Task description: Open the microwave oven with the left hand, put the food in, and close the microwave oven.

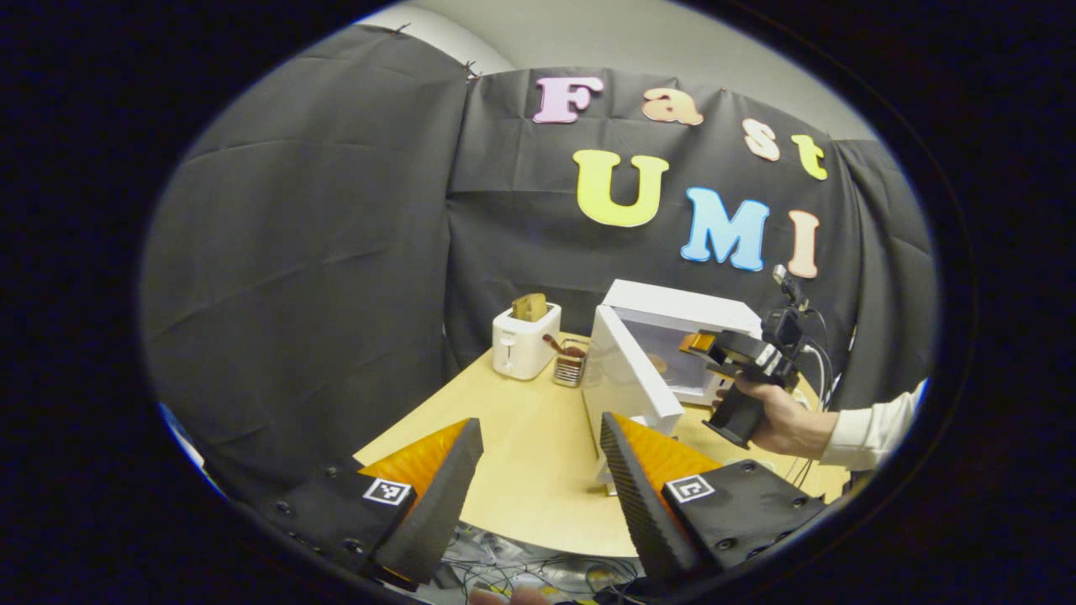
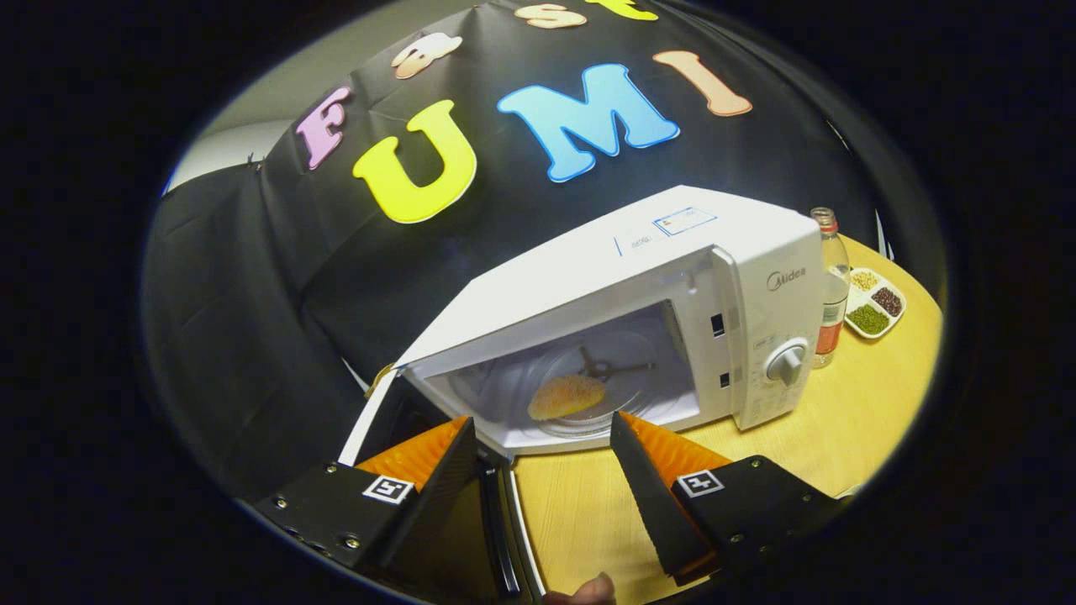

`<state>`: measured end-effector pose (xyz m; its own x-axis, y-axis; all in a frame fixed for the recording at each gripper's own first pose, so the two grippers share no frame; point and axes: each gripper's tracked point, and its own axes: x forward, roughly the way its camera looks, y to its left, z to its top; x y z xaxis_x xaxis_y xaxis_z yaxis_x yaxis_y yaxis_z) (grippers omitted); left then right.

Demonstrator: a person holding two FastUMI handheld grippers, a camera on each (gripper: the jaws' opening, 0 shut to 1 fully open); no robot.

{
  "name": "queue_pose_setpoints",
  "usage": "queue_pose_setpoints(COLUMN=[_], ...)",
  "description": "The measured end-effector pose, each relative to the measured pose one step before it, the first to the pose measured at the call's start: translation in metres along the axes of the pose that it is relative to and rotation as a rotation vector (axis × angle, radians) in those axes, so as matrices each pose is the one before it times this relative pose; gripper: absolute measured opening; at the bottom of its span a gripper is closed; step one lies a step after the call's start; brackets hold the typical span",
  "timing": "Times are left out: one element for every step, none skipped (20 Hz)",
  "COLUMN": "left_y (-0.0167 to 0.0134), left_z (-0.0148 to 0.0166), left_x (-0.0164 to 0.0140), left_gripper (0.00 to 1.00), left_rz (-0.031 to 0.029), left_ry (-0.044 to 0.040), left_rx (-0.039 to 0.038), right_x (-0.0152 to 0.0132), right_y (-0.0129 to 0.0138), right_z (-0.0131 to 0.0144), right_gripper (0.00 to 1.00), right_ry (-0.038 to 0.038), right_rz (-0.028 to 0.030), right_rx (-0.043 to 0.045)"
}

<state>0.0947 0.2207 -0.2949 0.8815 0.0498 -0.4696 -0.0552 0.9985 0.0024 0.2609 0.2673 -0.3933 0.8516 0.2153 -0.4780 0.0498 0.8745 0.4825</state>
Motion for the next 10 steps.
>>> queue_pose_setpoints(left_y=[-0.00085, -0.00147, -0.00267, -0.00189, -0.00094, -0.00227, -0.00384, -0.00299, -0.00308, -0.00115], left_z=[-0.00126, -0.00231, -0.00381, -0.00398, -0.00623, -0.0015, -0.00027, 0.00054, -0.00105, -0.00079], left_x=[0.00587, 0.00586, 0.00717, 0.00816, 0.00748, 0.00629, 0.00595, 0.00478, 0.00516, 0.00441], left_gripper=[0.94, 0.94, 0.94, 0.94, 0.94, 0.94, 0.94, 0.94, 0.94, 0.94], left_rz=[-0.02661, -0.02769, -0.02579, -0.02161, -0.01702, -0.01523, -0.01646, -0.01062, -0.0039, 0.0016], left_ry=[-0.00519, -0.00044, -0.00163, 0.0062, 0.00864, 0.00561, 0.00096, -0.0012, 0.0018, 0.00222], left_rx=[-0.00356, 0.00022, 0.00591, 0.01101, 0.01147, 0.00733, -0.00076, -0.00672, -0.00948, -0.00976], right_x=[-0.01512, -0.01597, -0.01609, -0.01582, -0.01409, -0.01275, -0.01312, -0.01345, -0.01413, -0.01471], right_y=[-0.0005, -0.00001, 0.00008, -0.00061, -0.00094, -0.00199, -0.00078, -0.00013, -0.00125, -0.00088], right_z=[0.00047, -0.00038, 0.00197, 0.00228, 0.0022, -0.0012, -0.00038, -0.0016, 0.00147, 0.00002], right_gripper=[0.98, 0.98, 0.98, 0.98, 0.98, 0.98, 0.98, 0.98, 0.98, 0.98], right_ry=[0.00871, 0.01066, 0.00115, -0.00447, 0.00036, 0.01096, 0.01375, 0.01623, 0.01349, 0.00258], right_rz=[-0.00109, 0.00434, 0.00808, 0.005, 0.00664, 0.00676, 0.01153, 0.01065, 0.00928, 0.00675], right_rx=[-0.02412, -0.01313, -0.00961, -0.01669, -0.02295, -0.01875, -0.00842, -0.00392, -0.00233, -0.00344])
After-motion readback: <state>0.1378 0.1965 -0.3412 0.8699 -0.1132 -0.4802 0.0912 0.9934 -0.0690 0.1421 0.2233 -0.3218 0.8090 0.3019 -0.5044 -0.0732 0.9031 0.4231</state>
